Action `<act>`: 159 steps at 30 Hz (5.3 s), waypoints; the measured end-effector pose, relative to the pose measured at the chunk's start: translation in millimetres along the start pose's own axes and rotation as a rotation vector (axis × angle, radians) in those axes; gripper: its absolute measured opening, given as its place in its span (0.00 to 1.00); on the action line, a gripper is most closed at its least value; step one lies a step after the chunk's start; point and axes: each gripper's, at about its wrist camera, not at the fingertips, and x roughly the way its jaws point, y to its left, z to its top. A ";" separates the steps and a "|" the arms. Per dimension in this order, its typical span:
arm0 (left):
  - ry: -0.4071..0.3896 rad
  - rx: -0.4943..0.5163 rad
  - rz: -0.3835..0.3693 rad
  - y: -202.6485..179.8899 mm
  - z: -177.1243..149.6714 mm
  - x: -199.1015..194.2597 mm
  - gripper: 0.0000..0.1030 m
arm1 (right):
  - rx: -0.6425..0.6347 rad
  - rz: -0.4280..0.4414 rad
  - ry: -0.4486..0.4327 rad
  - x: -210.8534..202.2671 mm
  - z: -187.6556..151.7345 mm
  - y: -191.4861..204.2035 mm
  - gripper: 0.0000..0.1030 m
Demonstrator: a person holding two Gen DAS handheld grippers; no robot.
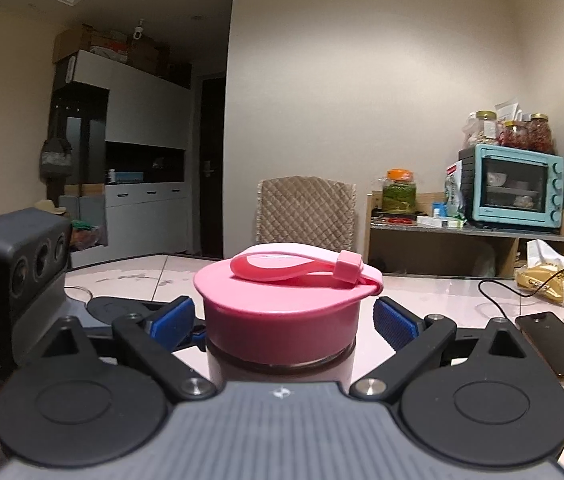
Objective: Unscrew bottle cap and pour
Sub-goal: 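Twist the cap with the right gripper while the left gripper holds the bottle, then rotate the right gripper back and regrip the pink cap, then twist the cap with the right gripper while the left gripper holds the bottle, then rotate the right gripper back and regrip the pink cap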
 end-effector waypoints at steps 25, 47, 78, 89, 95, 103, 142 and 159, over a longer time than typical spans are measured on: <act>-0.001 0.001 0.001 -0.5 0.0 0.3 0.87 | 0.029 0.010 -0.003 0.1 -1.8 2.7 0.83; 0.000 0.000 0.001 -1.0 -0.1 0.3 0.87 | -0.040 0.425 0.038 11.6 9.8 -56.8 0.83; -0.001 0.000 0.002 -1.5 -0.4 0.5 0.87 | 0.006 0.245 0.026 -24.2 13.6 -35.9 0.98; -0.001 0.001 0.002 -2.3 -0.4 1.2 0.87 | 0.054 0.076 0.026 -10.7 5.1 -14.9 0.97; -0.001 0.001 0.002 -2.4 -0.5 1.2 0.87 | 0.047 0.031 0.016 -6.1 4.5 -5.8 0.96; -0.001 0.001 0.002 -2.4 -0.4 1.3 0.87 | 0.047 -0.007 0.013 1.0 5.5 1.1 0.90; -0.001 0.000 0.002 -4.4 -0.8 1.6 0.87 | -0.016 0.165 0.011 11.1 3.6 -19.1 0.82; -0.002 0.001 0.003 -5.3 -1.1 1.8 0.87 | -0.038 0.469 0.003 31.5 8.9 -65.7 0.83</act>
